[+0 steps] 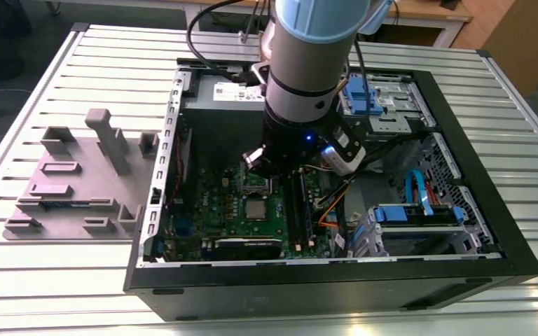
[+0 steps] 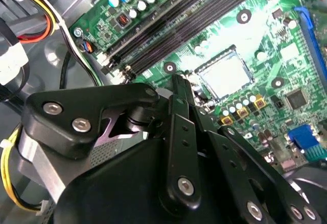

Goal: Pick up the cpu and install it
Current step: 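Close the cpu cover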

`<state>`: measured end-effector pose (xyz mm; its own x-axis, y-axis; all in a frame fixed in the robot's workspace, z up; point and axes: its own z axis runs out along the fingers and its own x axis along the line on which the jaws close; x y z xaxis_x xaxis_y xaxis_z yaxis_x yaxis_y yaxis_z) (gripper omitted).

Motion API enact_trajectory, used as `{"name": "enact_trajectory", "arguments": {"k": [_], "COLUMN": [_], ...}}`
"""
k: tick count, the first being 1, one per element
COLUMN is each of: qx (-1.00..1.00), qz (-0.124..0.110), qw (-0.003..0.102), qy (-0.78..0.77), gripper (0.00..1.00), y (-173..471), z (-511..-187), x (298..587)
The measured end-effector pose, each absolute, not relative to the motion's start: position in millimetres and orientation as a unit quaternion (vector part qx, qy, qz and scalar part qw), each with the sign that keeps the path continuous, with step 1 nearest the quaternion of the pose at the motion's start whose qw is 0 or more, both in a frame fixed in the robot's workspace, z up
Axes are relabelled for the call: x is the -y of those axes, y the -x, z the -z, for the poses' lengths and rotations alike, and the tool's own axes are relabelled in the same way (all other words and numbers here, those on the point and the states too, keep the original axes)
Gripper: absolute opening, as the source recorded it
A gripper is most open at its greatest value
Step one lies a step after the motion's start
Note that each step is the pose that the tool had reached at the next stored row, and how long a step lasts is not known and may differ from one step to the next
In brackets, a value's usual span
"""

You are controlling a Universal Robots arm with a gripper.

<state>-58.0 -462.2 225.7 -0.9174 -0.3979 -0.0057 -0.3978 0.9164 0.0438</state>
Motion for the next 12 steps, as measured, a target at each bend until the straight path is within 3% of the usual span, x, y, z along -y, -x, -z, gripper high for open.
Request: {"name": "enact_trajectory", "arguments": {"k": [12], "qx": [0.979], "qz": [0.022], "qw": [0.002], "qy": [-0.204], "gripper": [0.11], "y": [57], "z": [-212], "x": [444]}}
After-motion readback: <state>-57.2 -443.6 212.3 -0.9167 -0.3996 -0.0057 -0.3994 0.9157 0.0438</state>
